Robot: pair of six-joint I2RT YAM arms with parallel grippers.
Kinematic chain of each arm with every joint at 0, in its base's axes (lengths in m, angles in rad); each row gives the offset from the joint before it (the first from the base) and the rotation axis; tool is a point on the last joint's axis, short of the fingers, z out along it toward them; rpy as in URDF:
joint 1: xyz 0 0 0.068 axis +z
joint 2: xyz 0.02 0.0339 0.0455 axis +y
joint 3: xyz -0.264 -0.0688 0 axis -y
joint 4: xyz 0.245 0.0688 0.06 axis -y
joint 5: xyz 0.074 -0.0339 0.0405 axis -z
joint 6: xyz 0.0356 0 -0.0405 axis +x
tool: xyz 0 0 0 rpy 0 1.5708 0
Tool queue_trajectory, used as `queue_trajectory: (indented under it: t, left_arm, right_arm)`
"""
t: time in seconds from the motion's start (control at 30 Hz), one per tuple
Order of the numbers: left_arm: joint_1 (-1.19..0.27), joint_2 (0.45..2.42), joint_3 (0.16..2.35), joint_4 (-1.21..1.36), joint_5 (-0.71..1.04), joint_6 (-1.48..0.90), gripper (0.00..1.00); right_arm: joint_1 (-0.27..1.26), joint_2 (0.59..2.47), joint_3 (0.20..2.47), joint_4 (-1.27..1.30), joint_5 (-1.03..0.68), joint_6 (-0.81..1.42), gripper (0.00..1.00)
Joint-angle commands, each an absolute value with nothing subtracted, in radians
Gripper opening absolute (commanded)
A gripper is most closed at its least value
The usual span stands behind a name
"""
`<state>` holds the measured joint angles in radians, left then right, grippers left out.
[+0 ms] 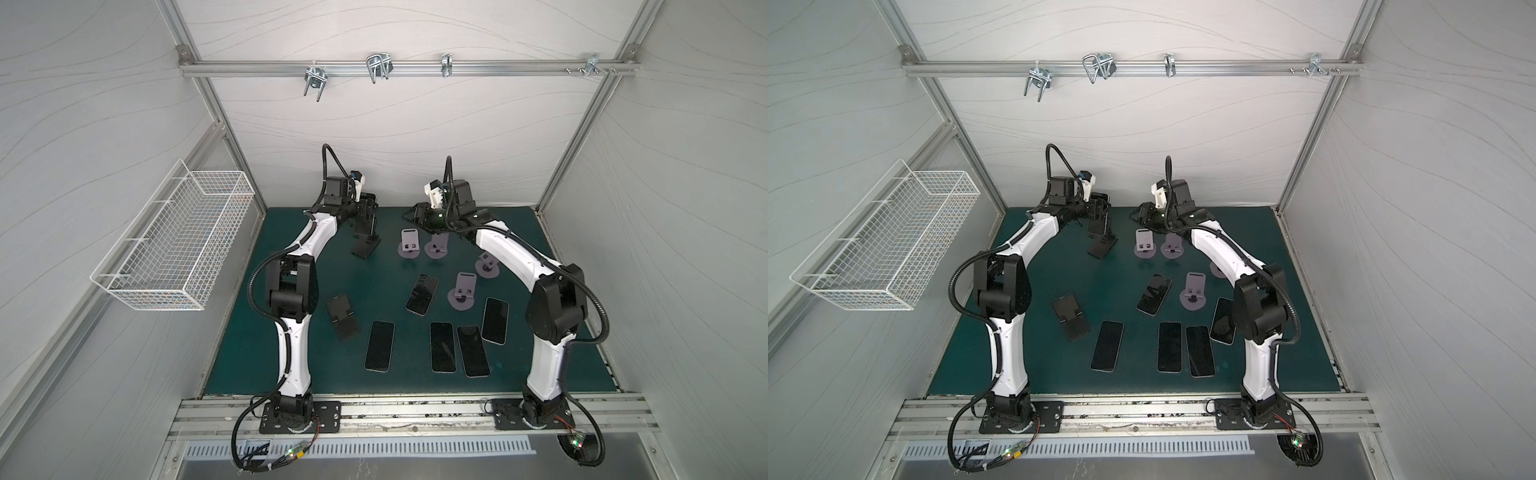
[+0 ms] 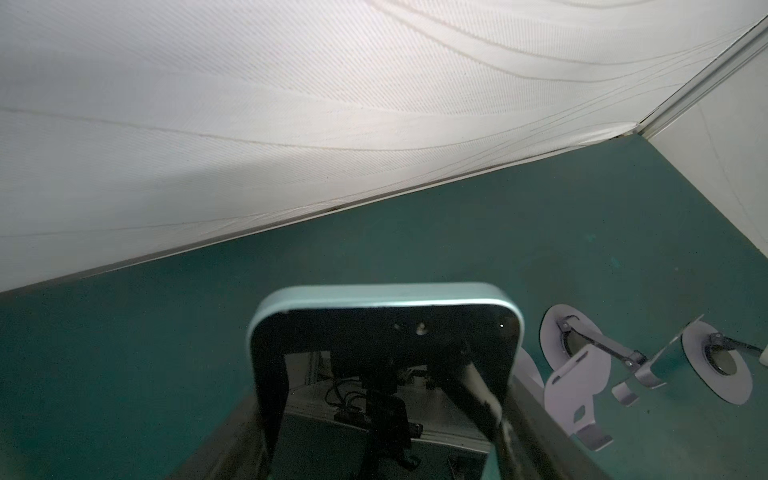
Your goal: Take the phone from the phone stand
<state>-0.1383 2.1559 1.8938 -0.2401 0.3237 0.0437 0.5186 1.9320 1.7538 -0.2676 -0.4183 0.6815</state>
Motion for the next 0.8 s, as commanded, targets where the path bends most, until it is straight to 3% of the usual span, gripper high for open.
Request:
queue_trajectory:
  t: [0.0, 0.77]
  left_arm:
    - [-0.143, 2.086, 1.896, -0.200, 0.316, 0.044, 0.57]
    - [-0.324, 1.667, 1.669, -0.365, 0.185, 0.143, 0.54]
  right_arm:
    - [0.535, 1.885, 1.748, -0.280, -0.403, 0.667, 0.49]
    - [0.593, 1.702, 1.665, -0.348, -0.401, 0.638, 0.49]
